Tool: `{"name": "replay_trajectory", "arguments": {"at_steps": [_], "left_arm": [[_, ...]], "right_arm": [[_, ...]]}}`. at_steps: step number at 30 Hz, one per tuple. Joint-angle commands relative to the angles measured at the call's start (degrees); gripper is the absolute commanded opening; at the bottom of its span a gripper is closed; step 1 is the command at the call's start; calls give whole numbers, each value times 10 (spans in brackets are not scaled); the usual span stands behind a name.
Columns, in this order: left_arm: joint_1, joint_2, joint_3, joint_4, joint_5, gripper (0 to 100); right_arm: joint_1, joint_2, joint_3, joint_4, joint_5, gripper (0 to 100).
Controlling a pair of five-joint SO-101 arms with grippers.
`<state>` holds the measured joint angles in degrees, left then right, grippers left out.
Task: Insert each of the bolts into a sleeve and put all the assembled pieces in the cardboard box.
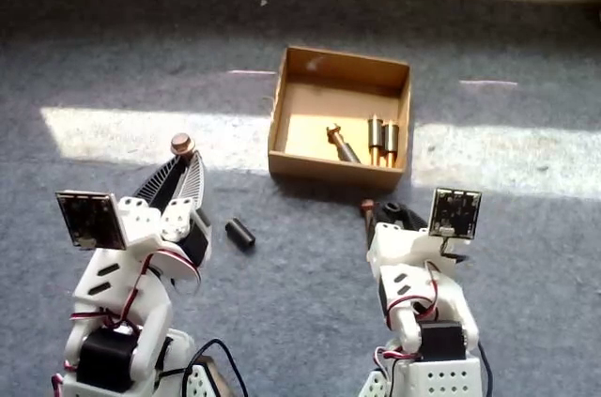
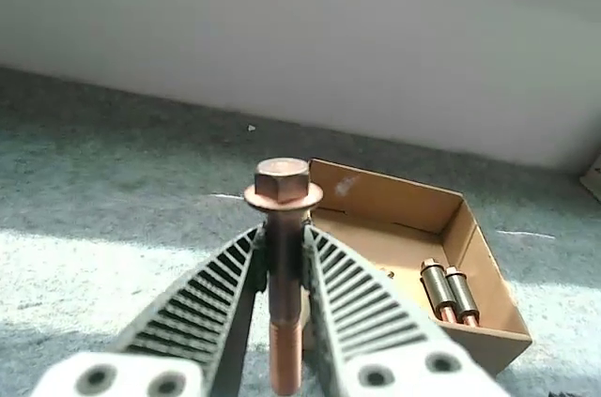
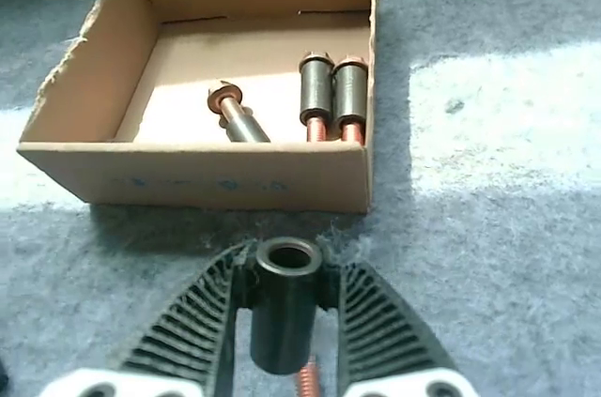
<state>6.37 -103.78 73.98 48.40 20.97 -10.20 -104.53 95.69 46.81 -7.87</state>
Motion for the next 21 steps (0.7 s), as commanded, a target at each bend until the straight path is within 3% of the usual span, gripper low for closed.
{"name": "replay_trajectory", "arguments": {"at_steps": [1, 15, 21], "left_arm": [[18, -7, 9, -67, -6, 5], [147, -7, 8, -110, 7, 6], [184, -7, 12, -109, 7, 6]], "right_arm": [[-30, -7, 16, -15, 7, 6], [-84, -7, 38, -15, 53, 6], [-145, -7, 44, -15, 55, 6]]}}
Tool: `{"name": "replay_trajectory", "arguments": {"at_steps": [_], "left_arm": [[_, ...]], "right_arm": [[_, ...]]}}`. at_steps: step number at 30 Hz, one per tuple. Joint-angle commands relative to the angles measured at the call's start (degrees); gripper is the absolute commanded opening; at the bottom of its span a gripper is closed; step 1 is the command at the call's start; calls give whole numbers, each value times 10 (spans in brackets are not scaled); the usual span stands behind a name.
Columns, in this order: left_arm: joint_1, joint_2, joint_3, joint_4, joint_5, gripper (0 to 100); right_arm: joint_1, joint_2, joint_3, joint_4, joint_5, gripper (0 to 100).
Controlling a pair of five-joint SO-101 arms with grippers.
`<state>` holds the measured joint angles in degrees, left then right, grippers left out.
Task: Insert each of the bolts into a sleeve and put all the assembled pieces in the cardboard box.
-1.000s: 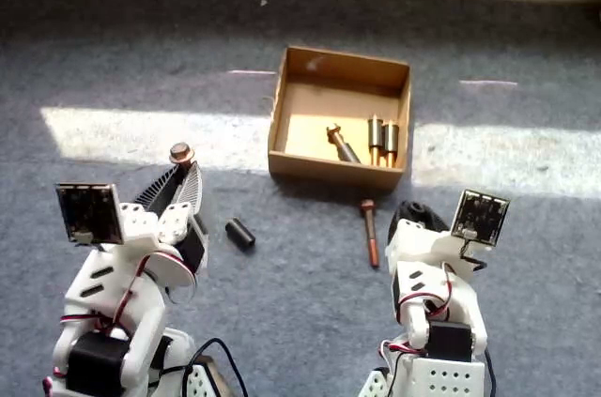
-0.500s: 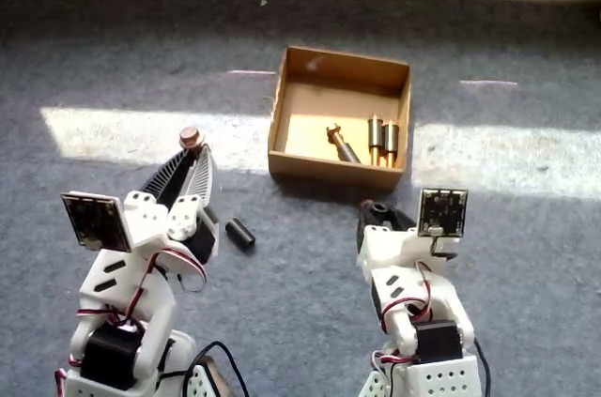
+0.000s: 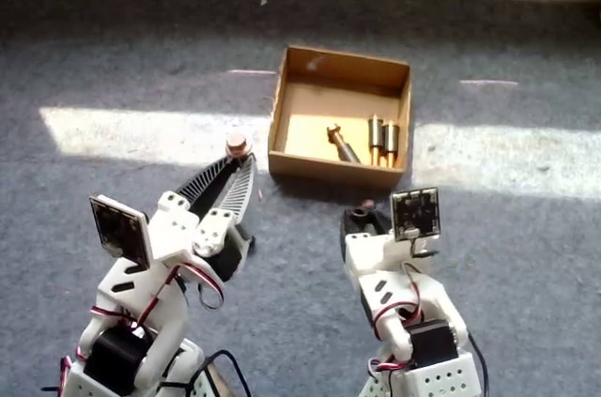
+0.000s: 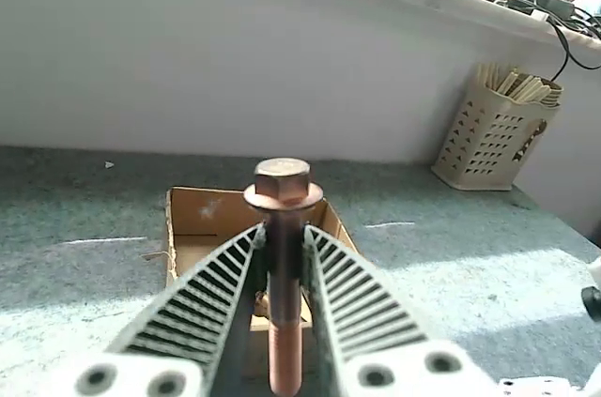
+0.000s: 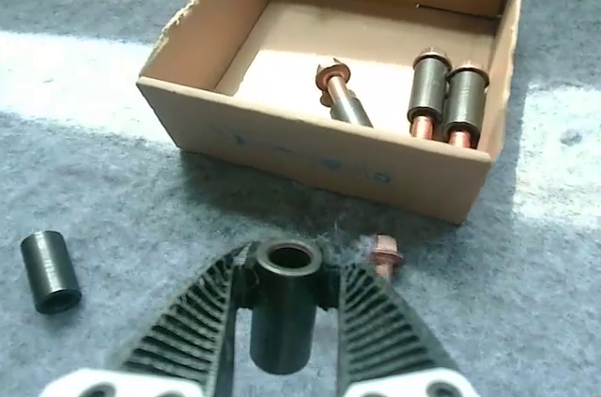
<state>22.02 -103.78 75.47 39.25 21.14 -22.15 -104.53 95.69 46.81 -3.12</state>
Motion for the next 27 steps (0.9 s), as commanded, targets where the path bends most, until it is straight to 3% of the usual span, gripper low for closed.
{"name": "replay_trajectory", "arguments": {"at_steps": [1, 12, 17, 22, 27], "left_arm": [[29, -7, -3, -18, 5, 6], [34, -7, 7, -18, 7, 6], [68, -7, 36, -36, 11, 6], [47, -7, 81, -121, 76, 6], [39, -7, 80, -134, 102, 6]], "right_arm": [[-33, -7, 49, -16, 8, 6], [-47, -7, 56, -35, 128, 6], [-73, -7, 57, -48, 144, 6], [-101, -7, 57, -91, 143, 6], [-133, -7, 57, -162, 145, 6]]}}
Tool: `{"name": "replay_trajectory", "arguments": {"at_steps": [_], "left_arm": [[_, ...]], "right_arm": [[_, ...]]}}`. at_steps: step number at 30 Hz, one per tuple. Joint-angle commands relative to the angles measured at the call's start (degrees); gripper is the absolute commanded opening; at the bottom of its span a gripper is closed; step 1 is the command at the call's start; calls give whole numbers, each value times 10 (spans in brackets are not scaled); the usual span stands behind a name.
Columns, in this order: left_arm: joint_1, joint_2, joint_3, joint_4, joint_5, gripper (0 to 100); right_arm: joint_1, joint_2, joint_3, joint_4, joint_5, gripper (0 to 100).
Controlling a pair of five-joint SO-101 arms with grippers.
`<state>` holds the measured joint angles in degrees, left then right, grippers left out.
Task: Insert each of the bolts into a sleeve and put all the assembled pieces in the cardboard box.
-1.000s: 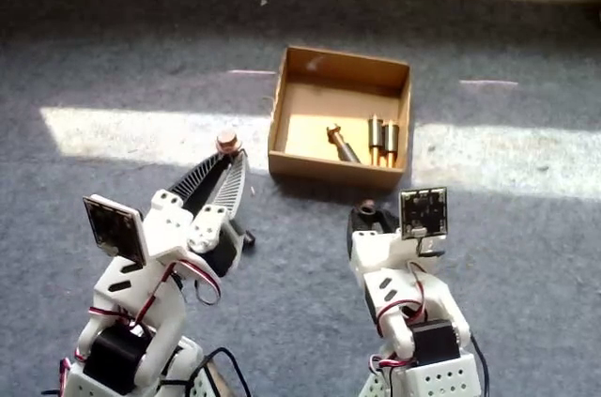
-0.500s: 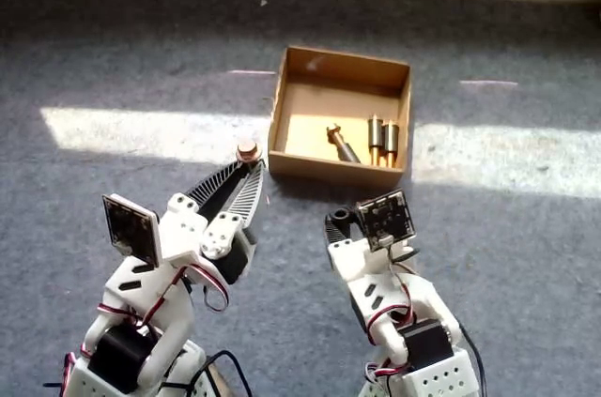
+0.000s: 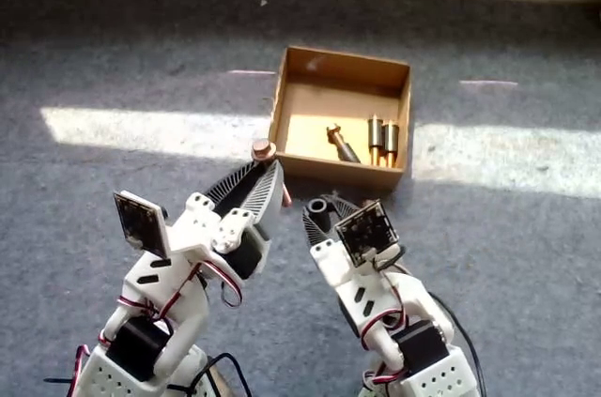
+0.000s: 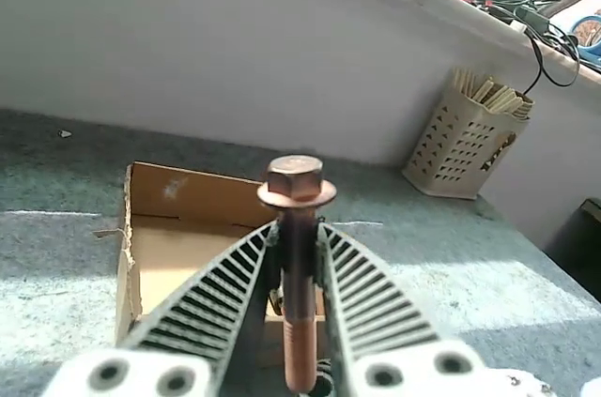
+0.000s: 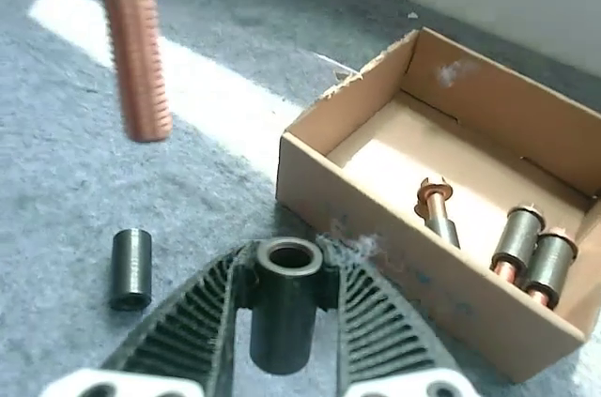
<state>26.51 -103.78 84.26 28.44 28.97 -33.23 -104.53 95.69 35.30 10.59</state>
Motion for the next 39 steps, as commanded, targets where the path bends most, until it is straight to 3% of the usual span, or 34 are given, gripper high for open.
{"name": "replay_trajectory", "arguments": {"at_steps": [1, 8, 14, 39], "left_arm": [[-6, -7, -7, -25, 24, 6], [0, -7, -7, -26, 35, 6], [0, -7, -7, -27, 34, 6], [-6, -5, 22, -56, 31, 6]], "right_arm": [[-29, -7, 57, -57, 8, 6], [-66, -7, 57, -71, 9, 6], [-75, -7, 57, -111, 57, 6], [-87, -7, 57, -123, 59, 6]]}}
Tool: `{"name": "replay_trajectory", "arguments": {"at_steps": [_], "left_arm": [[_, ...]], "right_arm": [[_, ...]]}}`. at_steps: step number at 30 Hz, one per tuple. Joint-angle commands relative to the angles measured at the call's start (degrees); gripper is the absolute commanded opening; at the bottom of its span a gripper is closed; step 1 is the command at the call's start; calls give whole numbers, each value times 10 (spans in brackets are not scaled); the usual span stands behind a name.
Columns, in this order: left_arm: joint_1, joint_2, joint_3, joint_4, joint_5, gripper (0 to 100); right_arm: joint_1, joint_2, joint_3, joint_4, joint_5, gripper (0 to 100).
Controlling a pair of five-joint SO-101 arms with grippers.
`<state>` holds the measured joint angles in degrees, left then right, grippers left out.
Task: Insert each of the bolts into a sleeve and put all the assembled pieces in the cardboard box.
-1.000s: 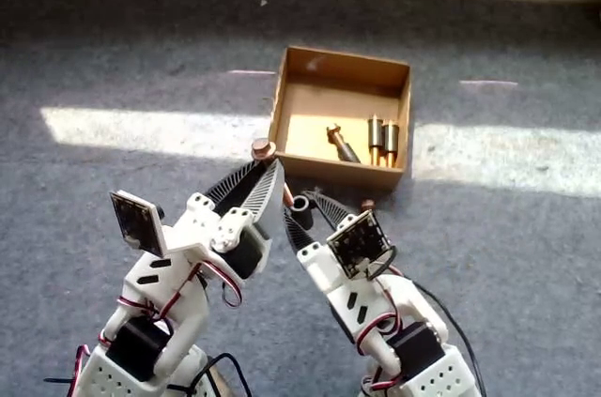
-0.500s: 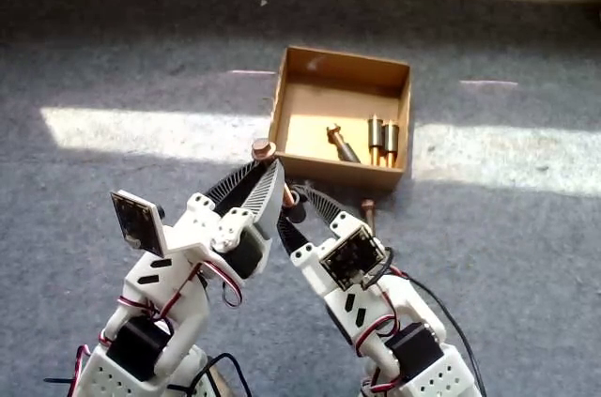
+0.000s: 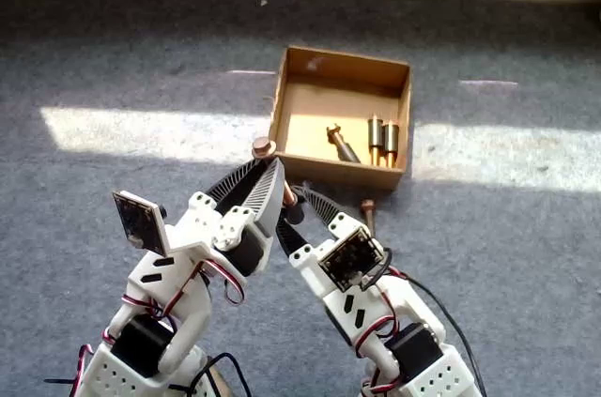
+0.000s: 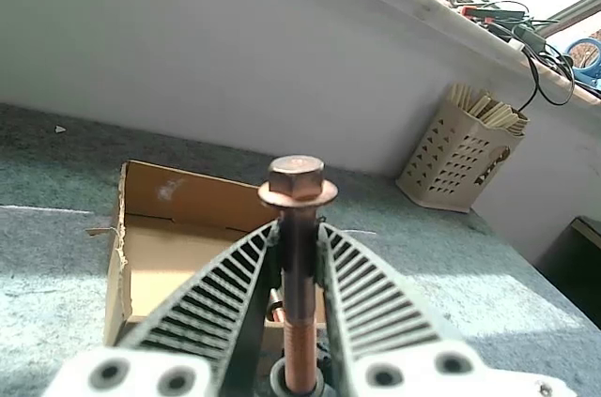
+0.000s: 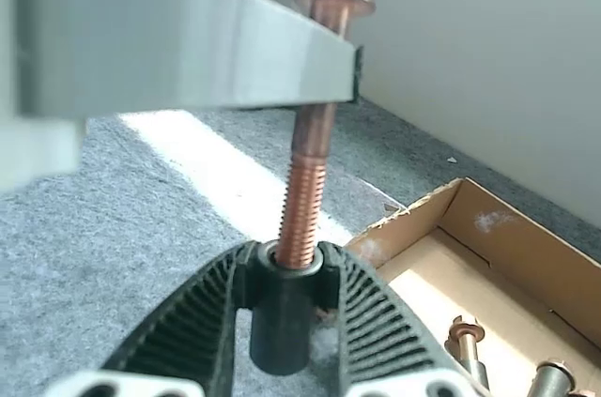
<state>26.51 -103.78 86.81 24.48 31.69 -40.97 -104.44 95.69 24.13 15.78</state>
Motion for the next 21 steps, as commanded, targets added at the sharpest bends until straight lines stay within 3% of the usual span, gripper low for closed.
{"name": "replay_trajectory", "arguments": {"at_steps": [1, 10, 21], "left_arm": [[-6, -5, -3, -15, 3, 6], [21, -7, 10, 12, -82, 6], [22, -6, 14, 39, -84, 6]], "right_arm": [[-10, -7, 57, -6, 7, 6], [2, -7, 57, 5, 5, 5], [3, -7, 57, 6, 4, 5]]}}
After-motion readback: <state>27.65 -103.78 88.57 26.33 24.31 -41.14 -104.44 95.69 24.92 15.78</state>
